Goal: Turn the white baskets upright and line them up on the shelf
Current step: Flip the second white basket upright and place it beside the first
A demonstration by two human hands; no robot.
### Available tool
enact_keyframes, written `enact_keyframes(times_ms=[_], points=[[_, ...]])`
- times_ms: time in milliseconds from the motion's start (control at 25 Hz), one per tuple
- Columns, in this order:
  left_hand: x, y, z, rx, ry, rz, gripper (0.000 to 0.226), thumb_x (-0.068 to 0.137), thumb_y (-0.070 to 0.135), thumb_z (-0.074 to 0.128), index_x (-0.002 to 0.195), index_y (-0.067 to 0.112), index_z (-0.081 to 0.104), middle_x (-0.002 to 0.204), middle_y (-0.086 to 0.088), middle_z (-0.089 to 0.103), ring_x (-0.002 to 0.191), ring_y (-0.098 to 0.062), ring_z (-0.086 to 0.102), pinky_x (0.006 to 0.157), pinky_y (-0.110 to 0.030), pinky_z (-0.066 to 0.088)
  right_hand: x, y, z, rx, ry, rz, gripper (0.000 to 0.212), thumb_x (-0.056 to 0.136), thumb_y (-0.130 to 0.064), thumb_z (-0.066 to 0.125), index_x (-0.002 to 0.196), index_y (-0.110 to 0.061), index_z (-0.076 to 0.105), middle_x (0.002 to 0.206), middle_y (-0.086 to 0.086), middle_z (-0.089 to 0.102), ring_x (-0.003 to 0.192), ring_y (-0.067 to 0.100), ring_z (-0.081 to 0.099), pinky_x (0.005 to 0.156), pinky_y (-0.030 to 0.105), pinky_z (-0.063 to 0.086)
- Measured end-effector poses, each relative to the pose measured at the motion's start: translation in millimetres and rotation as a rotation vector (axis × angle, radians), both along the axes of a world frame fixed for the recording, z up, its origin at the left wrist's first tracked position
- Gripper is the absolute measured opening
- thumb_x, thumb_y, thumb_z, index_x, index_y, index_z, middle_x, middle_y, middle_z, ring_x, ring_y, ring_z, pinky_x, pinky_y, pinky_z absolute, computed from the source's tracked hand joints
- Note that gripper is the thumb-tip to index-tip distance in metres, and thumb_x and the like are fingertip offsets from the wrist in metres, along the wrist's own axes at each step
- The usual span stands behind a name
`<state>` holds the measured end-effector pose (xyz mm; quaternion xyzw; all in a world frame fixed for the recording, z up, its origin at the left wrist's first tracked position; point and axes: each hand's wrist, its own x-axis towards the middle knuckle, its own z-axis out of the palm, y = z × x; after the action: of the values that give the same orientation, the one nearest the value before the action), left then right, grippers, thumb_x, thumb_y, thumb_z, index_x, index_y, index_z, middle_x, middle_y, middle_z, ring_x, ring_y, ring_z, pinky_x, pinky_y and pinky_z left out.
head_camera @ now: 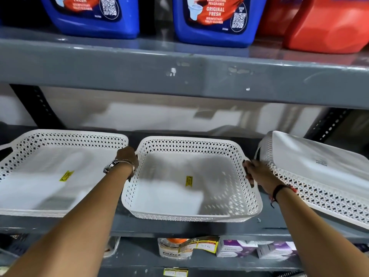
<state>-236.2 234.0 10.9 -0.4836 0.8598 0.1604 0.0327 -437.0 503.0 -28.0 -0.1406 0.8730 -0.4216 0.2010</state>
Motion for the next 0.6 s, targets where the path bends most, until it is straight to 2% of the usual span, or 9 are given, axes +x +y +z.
enact_keyframes(times_ms=[80,160,240,320,400,440,520,600], points=[[-1.2,-0.8,-2.6,-0.014,0.016,0.002,0.032,0.094,0.002,0.041,0.12,-0.011,0.055,0.13,-0.025,0.055,0.125,-0.036,0.05,0.1,-0.036,0.043,-0.1,-1.9,-1.8,0.007,0.0,-0.004,0.038,0.098,-0.018,0.035,0.11,0.013,0.051,0.059,0.007,0.047,0.056,0.015,0.049,0.056,0.03,0.041],[-1.1,-0.5,-2.8,-0.025,0.012,0.011,0.031,0.093,0.0,0.041,0.118,-0.012,0.055,0.129,-0.026,0.056,0.123,-0.037,0.051,0.099,-0.036,0.044,0.5,-3.2,-4.2,-0.028,-0.049,-0.022,0.038,0.098,-0.018,0.035,0.112,0.014,0.05,0.063,0.006,0.047,0.065,0.021,0.052,0.057,0.032,0.041],[-2.3,2.0,-0.7,-0.045,-0.001,0.013,0.033,0.093,0.0,0.043,0.123,-0.01,0.052,0.131,-0.026,0.054,0.125,-0.036,0.049,0.1,-0.037,0.044,-0.9,-3.0,-3.4,-0.017,-0.026,-0.013,0.035,0.097,-0.021,0.036,0.099,0.009,0.055,0.065,0.006,0.049,0.079,0.026,0.053,0.066,0.032,0.04],[-7.1,7.0,4.4,-0.115,-0.006,-0.034,0.04,0.091,-0.001,0.046,0.13,-0.008,0.045,0.136,-0.025,0.047,0.128,-0.035,0.047,0.102,-0.036,0.043,-1.6,0.0,4.6,0.077,0.149,0.029,0.036,0.097,-0.024,0.037,0.078,0.0,0.056,0.065,0.01,0.052,0.08,0.026,0.054,0.067,0.025,0.03],[-23.3,17.3,12.7,-0.175,0.059,-0.126,0.049,0.087,-0.005,0.048,0.136,-0.004,0.038,0.139,-0.023,0.042,0.13,-0.035,0.043,0.106,-0.036,0.04,-4.0,10.0,15.8,0.132,0.41,0.036,0.039,0.095,-0.025,0.036,0.069,-0.002,0.055,0.07,0.019,0.057,0.079,0.033,0.058,0.065,0.023,0.026],[-34.2,25.0,17.7,-0.171,0.119,-0.174,0.052,0.086,-0.006,0.048,0.137,-0.003,0.038,0.139,-0.023,0.042,0.13,-0.035,0.043,0.106,-0.037,0.039,-5.9,17.1,21.6,0.115,0.51,0.024,0.041,0.094,-0.025,0.035,0.073,0.002,0.058,0.078,0.025,0.06,0.083,0.036,0.059,0.067,0.024,0.028],[-57.9,47.1,26.8,-0.081,0.264,-0.233,0.052,0.085,-0.008,0.047,0.136,0.0,0.039,0.137,-0.023,0.043,0.128,-0.037,0.043,0.105,-0.038,0.038,-12.1,33.4,34.1,0.094,0.625,-0.032,0.038,0.096,-0.021,0.036,0.095,0.007,0.061,0.099,0.032,0.062,0.096,0.041,0.058,0.074,0.032,0.037],[-84.1,76.2,31.3,0.015,0.347,-0.3,0.05,0.088,-0.003,0.048,0.136,0.0,0.04,0.138,-0.023,0.044,0.129,-0.036,0.041,0.106,-0.036,0.036,-25.7,57.6,43.7,0.097,0.631,-0.12,0.038,0.098,-0.019,0.035,0.113,0.007,0.057,0.118,0.031,0.059,0.112,0.041,0.053,0.091,0.039,0.041]])
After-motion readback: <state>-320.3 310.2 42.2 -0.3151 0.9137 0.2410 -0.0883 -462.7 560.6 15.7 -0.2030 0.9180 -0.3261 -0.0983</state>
